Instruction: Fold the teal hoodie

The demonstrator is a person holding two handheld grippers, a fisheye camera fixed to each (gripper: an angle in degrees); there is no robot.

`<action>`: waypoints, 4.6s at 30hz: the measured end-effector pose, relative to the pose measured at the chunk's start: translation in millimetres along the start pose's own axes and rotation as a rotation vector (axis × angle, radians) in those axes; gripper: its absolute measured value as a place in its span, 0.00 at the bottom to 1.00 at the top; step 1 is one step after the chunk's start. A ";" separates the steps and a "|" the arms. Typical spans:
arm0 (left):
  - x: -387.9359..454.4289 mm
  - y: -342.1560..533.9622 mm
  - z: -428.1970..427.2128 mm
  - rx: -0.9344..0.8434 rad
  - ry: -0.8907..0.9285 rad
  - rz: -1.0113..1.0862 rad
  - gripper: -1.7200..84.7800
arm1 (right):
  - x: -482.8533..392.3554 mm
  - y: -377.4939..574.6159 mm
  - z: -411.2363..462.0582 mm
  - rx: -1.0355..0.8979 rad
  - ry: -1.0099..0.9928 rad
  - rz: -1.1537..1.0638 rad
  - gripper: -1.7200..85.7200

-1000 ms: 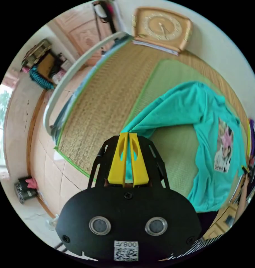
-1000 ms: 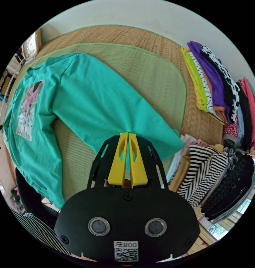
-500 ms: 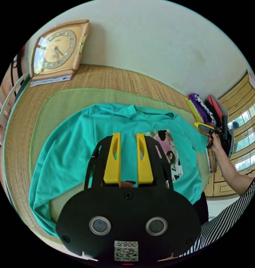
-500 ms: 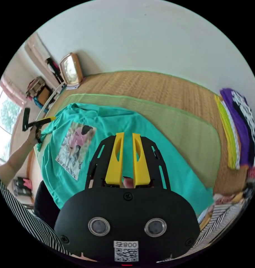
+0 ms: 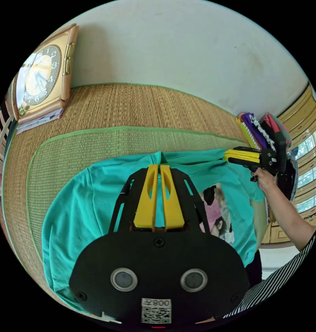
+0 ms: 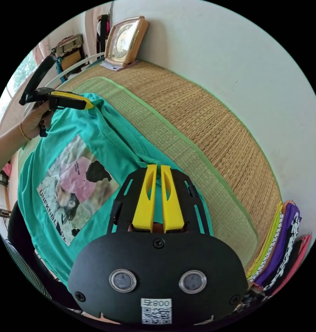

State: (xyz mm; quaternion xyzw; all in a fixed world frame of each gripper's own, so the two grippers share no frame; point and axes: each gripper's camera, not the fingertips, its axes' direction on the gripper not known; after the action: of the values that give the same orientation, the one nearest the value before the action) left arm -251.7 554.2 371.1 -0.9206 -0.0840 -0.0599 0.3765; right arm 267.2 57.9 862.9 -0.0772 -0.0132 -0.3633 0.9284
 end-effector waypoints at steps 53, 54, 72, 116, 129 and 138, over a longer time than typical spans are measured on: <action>-170.5 174.8 43.8 0.023 -0.150 -0.311 0.04 | 193.8 276.3 -215.9 -0.008 -0.121 0.696 0.02; -170.4 184.7 44.3 0.026 -0.097 -0.313 0.05 | 190.3 284.6 -221.9 -0.001 -0.147 0.702 0.02; -200.1 353.5 135.7 -0.245 0.343 -0.380 0.04 | -20.6 494.4 -350.5 -0.120 -0.611 0.849 0.10; -287.8 412.6 199.1 -0.190 0.374 -0.500 0.03 | 4.9 504.6 -451.2 0.012 -0.816 0.828 0.03; -320.4 447.0 185.4 -0.146 0.293 -0.601 0.02 | -26.4 536.3 -421.3 -0.093 -0.612 0.873 0.04; -317.8 443.7 185.3 -0.159 0.291 -0.581 0.02 | -88.4 527.7 -380.4 -0.120 -0.557 0.754 0.09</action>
State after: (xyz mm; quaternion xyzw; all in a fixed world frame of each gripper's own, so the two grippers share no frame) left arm -465.4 338.2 -118.6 -0.8666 -0.2834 -0.3018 0.2785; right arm 547.2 441.3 409.5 -0.2249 -0.2118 0.0336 0.9505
